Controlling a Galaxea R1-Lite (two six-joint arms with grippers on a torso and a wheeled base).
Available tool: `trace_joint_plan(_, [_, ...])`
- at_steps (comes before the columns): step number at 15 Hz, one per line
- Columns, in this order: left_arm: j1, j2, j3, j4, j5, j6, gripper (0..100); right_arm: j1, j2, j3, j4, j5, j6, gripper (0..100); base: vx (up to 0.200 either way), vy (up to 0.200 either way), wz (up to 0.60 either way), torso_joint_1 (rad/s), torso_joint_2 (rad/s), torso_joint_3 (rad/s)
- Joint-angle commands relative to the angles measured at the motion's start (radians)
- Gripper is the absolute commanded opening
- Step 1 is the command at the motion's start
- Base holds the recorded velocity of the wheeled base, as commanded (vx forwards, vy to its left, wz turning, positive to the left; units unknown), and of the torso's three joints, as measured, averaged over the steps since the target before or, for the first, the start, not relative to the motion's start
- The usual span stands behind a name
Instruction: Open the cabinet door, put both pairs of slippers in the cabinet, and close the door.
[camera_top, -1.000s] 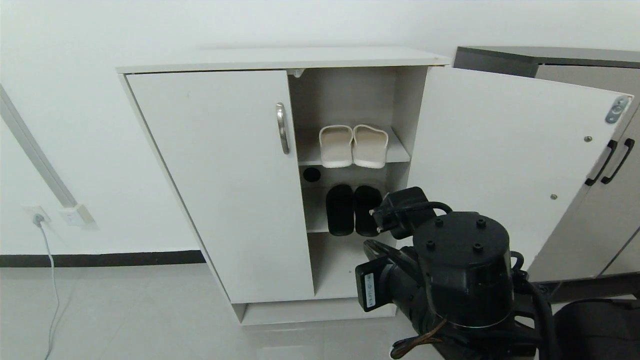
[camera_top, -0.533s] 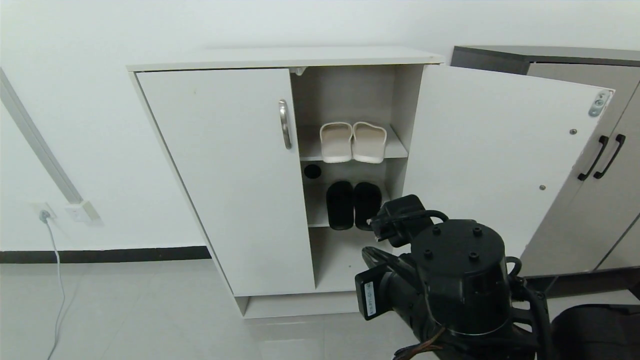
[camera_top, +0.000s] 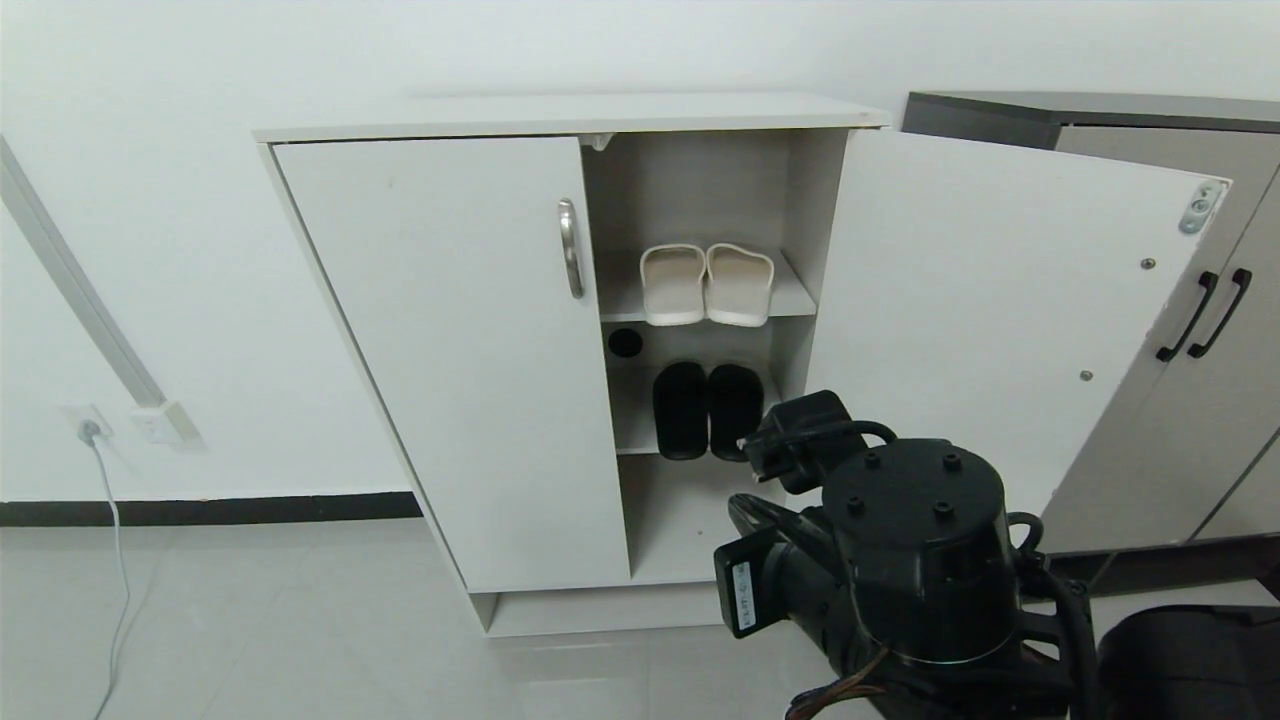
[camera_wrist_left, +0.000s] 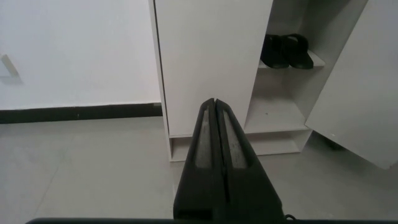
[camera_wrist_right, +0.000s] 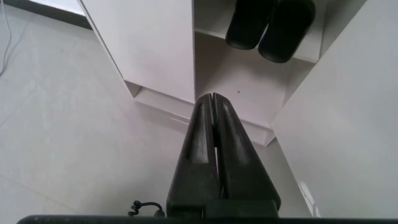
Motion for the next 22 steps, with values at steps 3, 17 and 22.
trace_joint_plan(3, [0.000,0.001,0.000,0.000,0.000,0.000,0,0.001,0.002,0.001,0.000,0.000,0.000,0,0.000,0.000,0.00,0.000,0.00,0.000])
trace_joint_plan(17, [0.000,0.001,0.000,0.000,0.000,0.000,0,-0.001,0.002,0.001,0.001,0.000,-0.002,0,0.000,0.000,0.00,0.018,-0.21,-0.195])
trace_joint_plan(22, [0.000,0.001,0.000,0.000,0.000,0.000,0,-0.001,0.002,0.001,0.000,0.000,-0.002,0,0.000,0.000,0.00,0.120,-0.46,-0.344])
